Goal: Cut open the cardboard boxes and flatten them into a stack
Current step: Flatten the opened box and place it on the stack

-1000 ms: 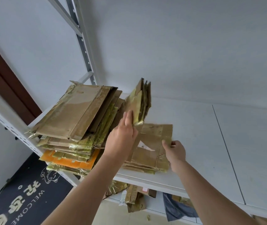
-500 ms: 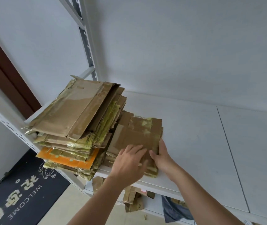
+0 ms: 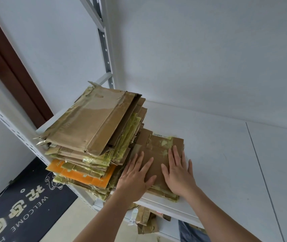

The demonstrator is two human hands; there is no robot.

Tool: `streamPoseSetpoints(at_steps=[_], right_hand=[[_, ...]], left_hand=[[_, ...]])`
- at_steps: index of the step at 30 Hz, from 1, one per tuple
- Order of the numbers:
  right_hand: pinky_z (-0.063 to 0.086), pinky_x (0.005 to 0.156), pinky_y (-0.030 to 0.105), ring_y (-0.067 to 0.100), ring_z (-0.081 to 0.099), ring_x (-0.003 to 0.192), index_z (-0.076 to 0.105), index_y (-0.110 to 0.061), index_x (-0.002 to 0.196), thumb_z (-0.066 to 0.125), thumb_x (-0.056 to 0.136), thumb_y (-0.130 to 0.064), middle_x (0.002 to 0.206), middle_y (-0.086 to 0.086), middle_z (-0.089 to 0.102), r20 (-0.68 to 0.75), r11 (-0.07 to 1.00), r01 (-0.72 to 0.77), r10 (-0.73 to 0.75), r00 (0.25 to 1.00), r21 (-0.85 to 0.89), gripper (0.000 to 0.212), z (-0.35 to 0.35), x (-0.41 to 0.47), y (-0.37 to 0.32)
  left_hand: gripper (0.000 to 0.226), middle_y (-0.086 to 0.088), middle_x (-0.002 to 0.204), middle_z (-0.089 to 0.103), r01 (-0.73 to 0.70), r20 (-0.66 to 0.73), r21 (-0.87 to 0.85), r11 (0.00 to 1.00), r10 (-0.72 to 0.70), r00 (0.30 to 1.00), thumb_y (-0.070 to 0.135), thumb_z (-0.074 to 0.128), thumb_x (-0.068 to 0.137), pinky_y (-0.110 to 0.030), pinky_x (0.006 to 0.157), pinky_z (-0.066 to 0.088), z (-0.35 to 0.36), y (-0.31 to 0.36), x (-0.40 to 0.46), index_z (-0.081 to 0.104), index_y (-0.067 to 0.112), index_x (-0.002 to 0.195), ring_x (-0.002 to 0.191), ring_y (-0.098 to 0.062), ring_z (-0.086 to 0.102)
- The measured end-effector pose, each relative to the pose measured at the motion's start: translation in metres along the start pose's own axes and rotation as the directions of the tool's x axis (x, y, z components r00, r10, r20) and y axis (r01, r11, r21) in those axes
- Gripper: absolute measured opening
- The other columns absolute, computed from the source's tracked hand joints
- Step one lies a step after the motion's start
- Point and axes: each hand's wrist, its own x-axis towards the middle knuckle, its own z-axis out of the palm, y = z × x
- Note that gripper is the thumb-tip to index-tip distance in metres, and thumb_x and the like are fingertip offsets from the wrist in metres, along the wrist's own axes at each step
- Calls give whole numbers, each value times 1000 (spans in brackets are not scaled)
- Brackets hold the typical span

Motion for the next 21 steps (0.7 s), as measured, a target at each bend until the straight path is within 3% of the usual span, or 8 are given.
streamPoseSetpoints(at_steps=[7, 10, 13, 16, 17, 18, 20, 21], right_hand=[[-15, 119, 53, 25, -26, 148, -17, -23, 155, 6, 102, -52, 159, -6, -31, 57, 993, -73, 78, 995, -98, 65, -5, 0, -6], [-18, 118, 54, 29, -27, 147, -13, -22, 156, 4, 102, -51, 161, -6, -27, 68, 984, -97, 108, 992, -151, 64, -16, 0, -12], [-16, 118, 54, 30, -25, 148, -6, -21, 158, 5, 103, -50, 163, -4, -21, 67, 980, -100, 113, 991, -173, 63, -24, 2, -12], [-13, 119, 53, 31, -22, 149, -3, -18, 158, 7, 104, -47, 164, -1, -18, 65, 983, -83, 95, 993, -163, 62, -25, 0, -13], [-12, 120, 53, 31, -21, 149, -3, -18, 158, 8, 105, -46, 164, -1, -18, 63, 984, -83, 94, 994, -158, 61, -25, -1, -14], [-11, 120, 53, 31, -20, 149, -3, -17, 158, 8, 105, -46, 164, 0, -19, 65, 985, -85, 96, 993, -151, 61, -24, -1, -15], [-10, 120, 54, 31, -20, 149, -5, -17, 158, 7, 105, -45, 163, 0, -21, 70, 987, -92, 102, 992, -135, 61, -23, -2, -16], [-9, 120, 54, 31, -20, 149, -5, -17, 158, 7, 105, -45, 163, -1, -22, 71, 987, -94, 104, 992, -129, 61, -22, -1, -16]], left_hand=[[65, 4, 161, -30, 36, 86, 99, 994, -45, 995, 61, 17, 100, -41, 124, -6, -1, 5, 7, -13, 41, 154, 147, -15, -28], [61, -4, 165, -17, 46, 60, 125, 991, -54, 997, 52, 24, 104, -45, 124, 8, -18, 24, 1, 3, 32, 157, 151, -21, -16], [37, -11, 164, 15, -22, -195, 116, 993, 45, 980, 25, 37, 105, -40, 120, 22, -42, 40, -13, 45, 15, 140, 152, -23, 15], [41, -20, 151, 41, 20, -599, 290, 957, 165, 783, 10, 51, 88, -44, 118, 21, -66, 34, -16, 58, 6, 129, 141, -32, 40], [54, -23, 154, 35, 107, -642, 309, 945, 124, 757, 21, 54, 89, -48, 119, 13, -80, 29, -16, 48, 4, 141, 144, -37, 32], [76, -27, 159, 20, 221, -615, 289, 931, 3, 789, 38, 55, 92, -53, 118, 2, -94, 23, -16, 25, 3, 153, 148, -42, 18], [115, -30, 159, -11, 417, -476, 296, 859, -245, 844, 67, 51, 87, -61, 112, -13, -108, 9, -14, -20, 5, 153, 146, -52, -8], [123, -32, 157, -18, 461, -428, 337, 821, -302, 852, 69, 54, 84, -64, 113, -12, -108, 4, -15, -29, 6, 149, 144, -55, -11]])
